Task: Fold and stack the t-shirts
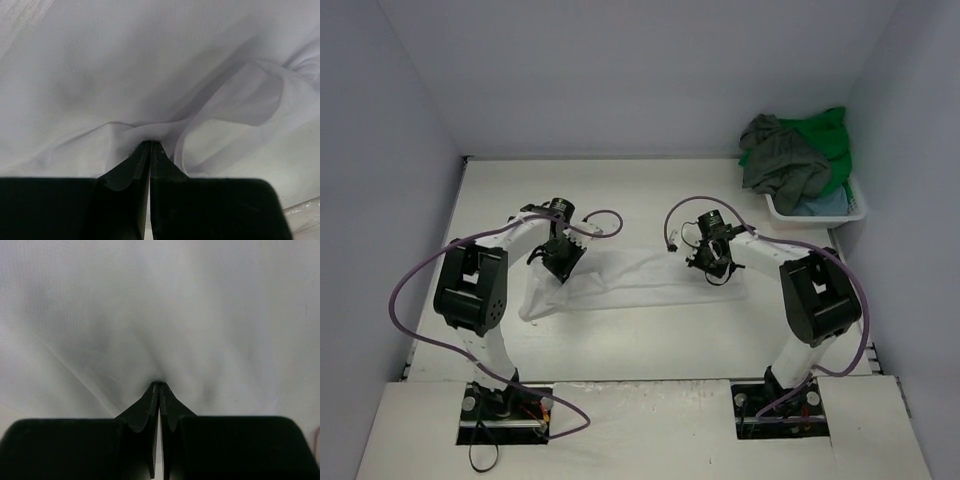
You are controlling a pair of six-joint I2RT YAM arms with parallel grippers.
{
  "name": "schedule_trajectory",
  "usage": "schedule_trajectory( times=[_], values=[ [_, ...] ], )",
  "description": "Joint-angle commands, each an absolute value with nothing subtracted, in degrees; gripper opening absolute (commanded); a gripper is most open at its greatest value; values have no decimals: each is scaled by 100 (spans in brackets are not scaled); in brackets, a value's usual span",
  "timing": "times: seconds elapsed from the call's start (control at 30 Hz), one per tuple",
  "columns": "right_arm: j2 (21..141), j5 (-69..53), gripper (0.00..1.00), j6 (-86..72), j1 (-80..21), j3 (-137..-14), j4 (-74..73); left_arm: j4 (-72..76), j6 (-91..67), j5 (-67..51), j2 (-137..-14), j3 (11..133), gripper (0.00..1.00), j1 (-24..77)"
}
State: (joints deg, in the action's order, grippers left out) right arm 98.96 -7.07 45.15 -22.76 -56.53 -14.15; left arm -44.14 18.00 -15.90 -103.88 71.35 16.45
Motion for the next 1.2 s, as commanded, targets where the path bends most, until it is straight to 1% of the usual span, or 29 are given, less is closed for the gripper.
schedule_trajectory(
  times=[0.0,0.23,0.33,0.47,0.53,0.6,0.67,0.77,0.8,0.9,1.0,1.17],
  values=[
    [9511,-686,0,4500,-2504,-5283,-1485,-4219,1802,-1275,-10432,7356,0,1661],
    [8983,-519,0,4386,-3057,-4580,-1634,-4148,1600,-906,-10898,7839,0,1661],
    [8798,-475,0,4272,-3330,-4491,-1705,-4149,1538,-678,-11056,8059,0,1661],
    [8675,-501,0,4061,-3778,-4465,-1854,-4139,1564,-326,-11468,8646,0,1661],
    [8701,-518,0,3973,-3972,-4500,-1889,-4148,1591,-246,-11627,8885,3,1652],
    [8789,-510,0,3824,-4288,-4535,-1898,-4175,1608,-185,-11864,9236,10,1644],
    [8859,-501,0,3683,-4631,-4588,-1890,-4192,1574,-176,-12102,9578,19,1644],
    [9104,-510,0,3534,-5025,-4719,-1890,-4245,1512,-272,-12374,9930,28,1644],
    [9175,-518,0,3507,-5123,-4755,-1890,-4271,1494,-299,-12453,10175,34,1644],
    [9404,-536,0,3384,-5483,-4948,-1881,-4456,1424,-308,-12822,10764,43,1635],
    [9580,-536,0,3287,-5808,-5071,-1881,-4702,1301,-63,-13314,11405,47,1608],
    [9747,-606,0,3164,-6143,-5098,-1855,-4887,1239,281,-13605,11953,50,1564]
  ],
)
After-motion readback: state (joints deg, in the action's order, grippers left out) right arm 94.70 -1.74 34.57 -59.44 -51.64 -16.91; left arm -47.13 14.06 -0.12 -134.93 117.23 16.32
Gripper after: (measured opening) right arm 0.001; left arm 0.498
